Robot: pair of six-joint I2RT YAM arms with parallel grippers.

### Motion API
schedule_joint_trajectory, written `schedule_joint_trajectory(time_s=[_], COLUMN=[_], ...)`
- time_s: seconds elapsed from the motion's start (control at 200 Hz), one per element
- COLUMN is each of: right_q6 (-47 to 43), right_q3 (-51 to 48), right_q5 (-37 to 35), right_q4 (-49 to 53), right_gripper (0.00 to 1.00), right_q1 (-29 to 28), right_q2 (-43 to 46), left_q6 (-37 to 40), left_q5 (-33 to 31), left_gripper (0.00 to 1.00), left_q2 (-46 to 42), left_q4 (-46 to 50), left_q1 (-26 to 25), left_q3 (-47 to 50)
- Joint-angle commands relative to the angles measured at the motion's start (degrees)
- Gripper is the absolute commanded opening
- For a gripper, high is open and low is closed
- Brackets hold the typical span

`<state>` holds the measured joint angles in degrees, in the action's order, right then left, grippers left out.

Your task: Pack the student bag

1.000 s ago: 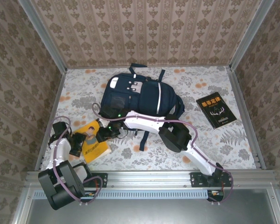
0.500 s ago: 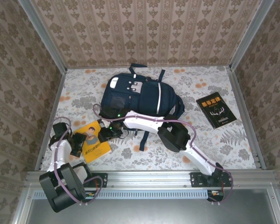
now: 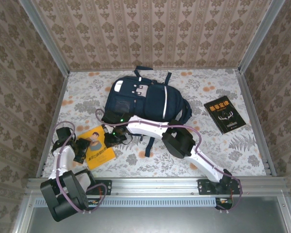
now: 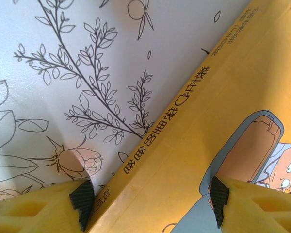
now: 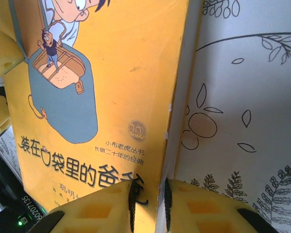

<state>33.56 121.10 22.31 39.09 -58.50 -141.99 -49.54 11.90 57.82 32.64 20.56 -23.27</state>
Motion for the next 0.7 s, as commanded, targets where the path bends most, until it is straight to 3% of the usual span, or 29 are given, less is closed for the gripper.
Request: schedule_joint_trajectory(time_s=[0.0, 0.28, 0.475, 0.555, 0.69], right_q6=[2.61, 16.09, 17.12, 15.83, 12.50], right_q3=[1.49, -3.60, -1.74, -0.39, -0.37], right_q5=[5.74, 16.96, 17.35, 16.11, 10.69], right_q4=[-2.24, -18.24, -17.11, -14.41, -9.23], right_gripper=[0.25, 0.30, 0.40, 0.39, 0.27], right_q1=[-0.22, 1.28, 1.20, 1.20, 1.37], right_q2=[1.61, 2.83, 0.62, -0.51, -0.17], left_q6=[-1.94, -2.22, -2.31, -2.32, -1.45], left_q5=[13.05, 13.29, 13.35, 13.58, 13.07], left_gripper=[0.69, 0.69, 0.69, 0.69, 0.69], left_q2=[1.76, 1.09, 0.41, 0.06, -1.45], left_q4=[-6.98, -6.98, -6.76, -6.48, -3.94], left_q1=[-2.71, -2.80, -2.89, -2.89, -2.82], left_q3=[4.46, 5.07, 5.34, 5.25, 3.76])
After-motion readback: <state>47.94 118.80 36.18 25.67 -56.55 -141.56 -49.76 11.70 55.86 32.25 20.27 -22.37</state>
